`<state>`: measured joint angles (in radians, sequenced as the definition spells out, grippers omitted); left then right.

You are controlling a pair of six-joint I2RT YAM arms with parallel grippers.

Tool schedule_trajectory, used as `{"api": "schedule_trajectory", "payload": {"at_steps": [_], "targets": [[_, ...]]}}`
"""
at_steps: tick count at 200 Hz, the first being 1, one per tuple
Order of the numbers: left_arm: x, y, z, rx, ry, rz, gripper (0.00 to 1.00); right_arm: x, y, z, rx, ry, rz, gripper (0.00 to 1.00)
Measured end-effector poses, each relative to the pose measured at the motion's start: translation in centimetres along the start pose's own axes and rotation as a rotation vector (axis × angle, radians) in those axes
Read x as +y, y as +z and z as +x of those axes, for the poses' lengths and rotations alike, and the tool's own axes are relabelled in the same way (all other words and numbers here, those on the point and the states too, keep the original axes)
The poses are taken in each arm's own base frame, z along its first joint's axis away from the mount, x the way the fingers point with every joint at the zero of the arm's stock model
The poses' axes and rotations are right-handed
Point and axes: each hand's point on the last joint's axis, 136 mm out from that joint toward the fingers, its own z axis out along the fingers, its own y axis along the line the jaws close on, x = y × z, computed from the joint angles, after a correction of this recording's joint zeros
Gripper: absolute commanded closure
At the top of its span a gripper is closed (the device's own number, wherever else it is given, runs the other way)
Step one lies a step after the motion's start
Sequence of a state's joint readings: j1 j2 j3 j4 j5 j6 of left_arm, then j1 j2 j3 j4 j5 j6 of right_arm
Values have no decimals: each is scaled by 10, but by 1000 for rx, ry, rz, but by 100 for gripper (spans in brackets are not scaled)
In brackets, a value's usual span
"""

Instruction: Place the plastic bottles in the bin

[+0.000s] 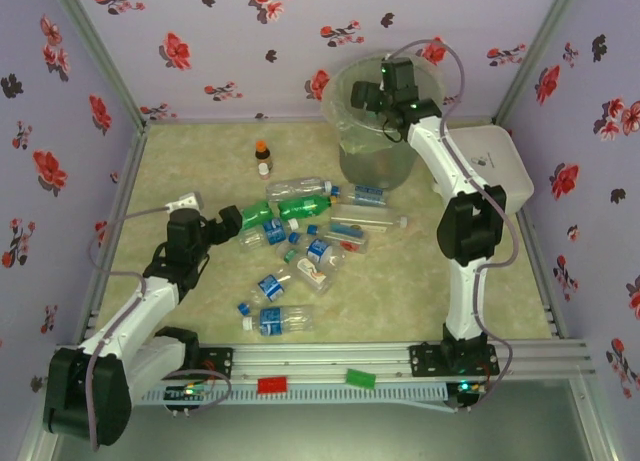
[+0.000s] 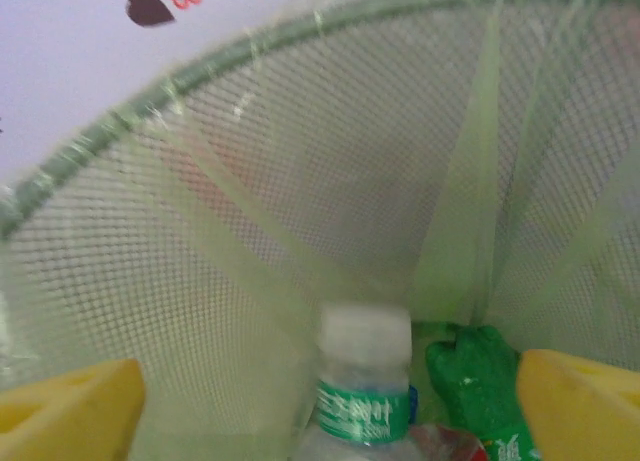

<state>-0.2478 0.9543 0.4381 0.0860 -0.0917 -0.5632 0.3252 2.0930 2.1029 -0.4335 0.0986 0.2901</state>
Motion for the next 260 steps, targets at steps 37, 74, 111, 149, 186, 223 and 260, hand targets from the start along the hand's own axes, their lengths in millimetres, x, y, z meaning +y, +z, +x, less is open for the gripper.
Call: {"api": "schedule_trajectory", "payload": {"at_steps": [37,74,111,149,186,223,260], "targets": [[1,2,4,25,53,-5,0,8,-17,-31,-66,5,-22,0],[-7,11,0,59,108,16,0,12,-51,-39,-63,6,-46,0],[-21,28,-3,117,156,55,0,14,-121,-20,-49,27,-105,0],[-35,43,-6,162,215,95,0,20,-176,49,-4,39,-164,0],[-42,65,-6,230,271,99,0,0,-193,123,81,73,-115,0],[-43,88,5,331,305,93,0,-31,-192,158,66,137,-16,0],[-33,92,26,415,317,71,0,-36,-176,167,41,183,11,0]]}}
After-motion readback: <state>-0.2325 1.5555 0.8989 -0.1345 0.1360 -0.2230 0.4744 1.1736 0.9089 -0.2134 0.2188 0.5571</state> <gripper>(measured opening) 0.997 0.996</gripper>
